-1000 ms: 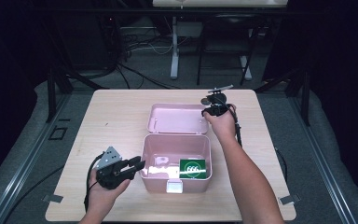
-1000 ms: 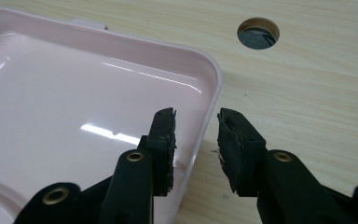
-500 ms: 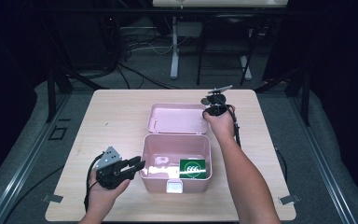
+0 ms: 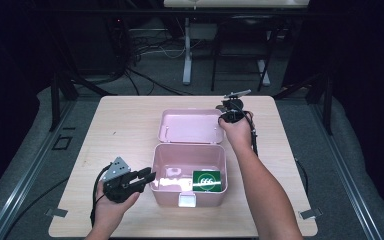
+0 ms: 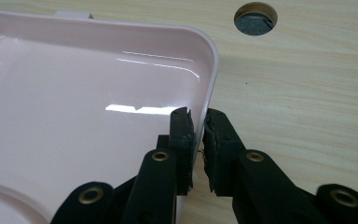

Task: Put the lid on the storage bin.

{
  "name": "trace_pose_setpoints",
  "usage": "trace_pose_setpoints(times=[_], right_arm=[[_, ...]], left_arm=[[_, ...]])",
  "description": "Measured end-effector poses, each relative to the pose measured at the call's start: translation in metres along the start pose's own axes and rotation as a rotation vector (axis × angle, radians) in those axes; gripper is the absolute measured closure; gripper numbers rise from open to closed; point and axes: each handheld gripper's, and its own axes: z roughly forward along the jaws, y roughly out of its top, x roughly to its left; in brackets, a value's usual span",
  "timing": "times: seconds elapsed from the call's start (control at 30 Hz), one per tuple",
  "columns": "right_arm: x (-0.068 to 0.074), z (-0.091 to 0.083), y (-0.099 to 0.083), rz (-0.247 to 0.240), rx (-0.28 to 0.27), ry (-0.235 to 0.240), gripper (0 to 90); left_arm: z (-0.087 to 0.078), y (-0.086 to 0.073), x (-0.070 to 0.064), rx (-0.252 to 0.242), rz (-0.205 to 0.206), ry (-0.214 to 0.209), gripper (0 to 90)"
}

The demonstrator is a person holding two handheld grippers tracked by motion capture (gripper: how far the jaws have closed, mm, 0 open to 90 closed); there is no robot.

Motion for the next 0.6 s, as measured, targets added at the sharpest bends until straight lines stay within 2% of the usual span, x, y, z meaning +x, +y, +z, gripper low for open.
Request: trace_pose_setpoints(times=[0.47, 0.6], right_arm=[[0.004, -0.022, 0.002, 0.005, -0.074, 0.011, 84.5], [0.006, -0.030, 0.002, -0.012, -0.101, 0.009, 85.0]], left_arm=[[0.000, 0.000, 0.000, 0.003, -0.001, 0.005, 70.9], [0.000, 0.000, 0.000, 0.003, -0.001, 0.006, 70.9]])
